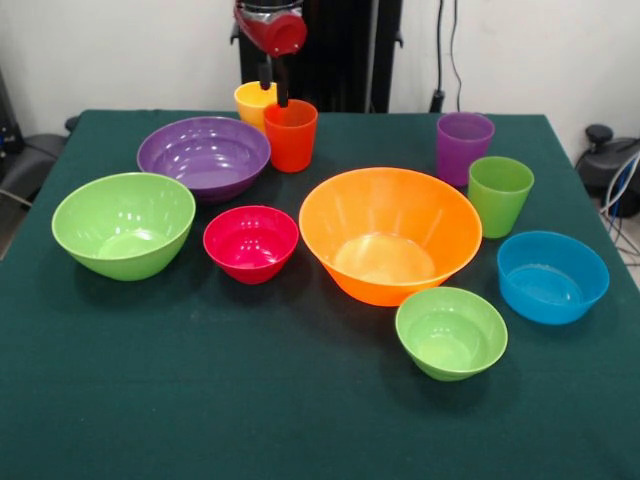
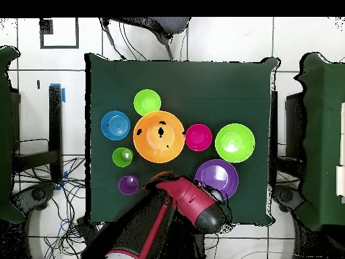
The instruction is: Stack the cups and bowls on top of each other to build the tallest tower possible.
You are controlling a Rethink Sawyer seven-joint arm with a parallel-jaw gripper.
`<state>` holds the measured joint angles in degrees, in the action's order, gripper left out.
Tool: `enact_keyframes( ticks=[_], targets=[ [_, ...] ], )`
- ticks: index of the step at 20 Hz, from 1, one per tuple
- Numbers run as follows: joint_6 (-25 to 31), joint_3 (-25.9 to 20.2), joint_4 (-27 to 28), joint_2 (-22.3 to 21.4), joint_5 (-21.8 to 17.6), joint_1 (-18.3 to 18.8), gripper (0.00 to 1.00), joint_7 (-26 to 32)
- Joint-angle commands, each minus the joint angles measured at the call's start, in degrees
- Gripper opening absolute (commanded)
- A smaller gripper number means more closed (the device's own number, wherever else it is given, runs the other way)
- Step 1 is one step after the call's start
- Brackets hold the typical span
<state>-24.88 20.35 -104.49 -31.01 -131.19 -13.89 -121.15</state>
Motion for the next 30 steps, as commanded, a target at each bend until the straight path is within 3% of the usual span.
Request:
enact_keyframes(
  ticks=[1, 23, 30],
  targets=[
    [-3.91, -0.02, -0.07, 0.40, 0.58, 0.60, 1.00, -4.08],
    [-3.27, -1.15, -2.32, 0.25, 1.35, -0.38, 1.00, 1.06],
    [-1.47, -2.55, -2.46, -0.36, 4.79, -0.85, 1.00, -0.40]
  ],
)
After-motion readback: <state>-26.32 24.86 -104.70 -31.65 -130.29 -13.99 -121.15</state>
